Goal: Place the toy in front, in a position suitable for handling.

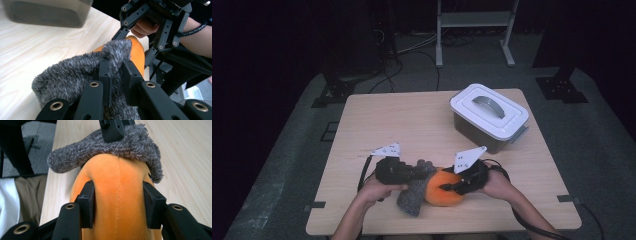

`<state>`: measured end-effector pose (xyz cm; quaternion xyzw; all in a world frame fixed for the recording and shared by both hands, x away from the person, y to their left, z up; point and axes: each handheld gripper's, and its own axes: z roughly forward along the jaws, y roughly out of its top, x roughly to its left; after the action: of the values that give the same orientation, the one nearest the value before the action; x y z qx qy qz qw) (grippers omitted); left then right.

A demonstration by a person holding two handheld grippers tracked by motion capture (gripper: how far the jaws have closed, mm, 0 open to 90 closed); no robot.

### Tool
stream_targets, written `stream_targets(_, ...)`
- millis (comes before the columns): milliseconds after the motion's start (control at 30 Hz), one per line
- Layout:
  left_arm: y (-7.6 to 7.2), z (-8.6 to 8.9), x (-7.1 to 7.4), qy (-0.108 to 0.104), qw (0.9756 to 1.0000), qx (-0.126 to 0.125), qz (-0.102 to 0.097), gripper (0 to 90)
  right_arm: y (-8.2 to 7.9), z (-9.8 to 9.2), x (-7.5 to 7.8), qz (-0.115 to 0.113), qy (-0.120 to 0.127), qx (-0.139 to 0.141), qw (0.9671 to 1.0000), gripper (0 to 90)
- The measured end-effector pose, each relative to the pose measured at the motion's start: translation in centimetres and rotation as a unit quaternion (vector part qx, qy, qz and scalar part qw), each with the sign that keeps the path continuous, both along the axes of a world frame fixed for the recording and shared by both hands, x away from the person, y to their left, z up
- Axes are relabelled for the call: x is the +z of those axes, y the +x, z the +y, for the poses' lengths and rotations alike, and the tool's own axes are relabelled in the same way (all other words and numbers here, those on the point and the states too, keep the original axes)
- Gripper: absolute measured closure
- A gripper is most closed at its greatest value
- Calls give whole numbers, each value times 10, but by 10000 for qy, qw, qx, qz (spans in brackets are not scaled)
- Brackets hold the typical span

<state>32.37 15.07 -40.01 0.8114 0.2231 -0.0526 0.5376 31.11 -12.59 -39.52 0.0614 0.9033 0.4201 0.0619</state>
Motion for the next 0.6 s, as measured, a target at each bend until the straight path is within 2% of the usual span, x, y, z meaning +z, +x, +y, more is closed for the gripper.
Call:
stream_targets(167, 0, 20, 12, -32, 9998, 161, -130, 788, 9, 18, 0, 63, 306, 75, 9995, 503)
stream_targets(233, 0, 22, 13, 6, 9997, 187, -140, 788, 10, 21, -1, 69, 366, 83, 9993, 502)
stream_targets(267, 0, 22, 12, 89, 9997, 178, -125, 788, 11, 25, -5, 58, 321, 124, 9994, 495)
stream_targets(300, 1, 22, 10, 77, 9998, 165, -115, 788, 12, 24, -7, 77, 318, 127, 9994, 490)
stream_targets(367, 2, 21, 7, 60, 9998, 155, -76, 788, 13, 20, -9, 178, 381, 142, 9990, 478)
stream_targets(600, 5, 11, 4, 164, 9998, 52, -58, 786, 12, -9, -15, 263, 231, 273, 9990, 456)
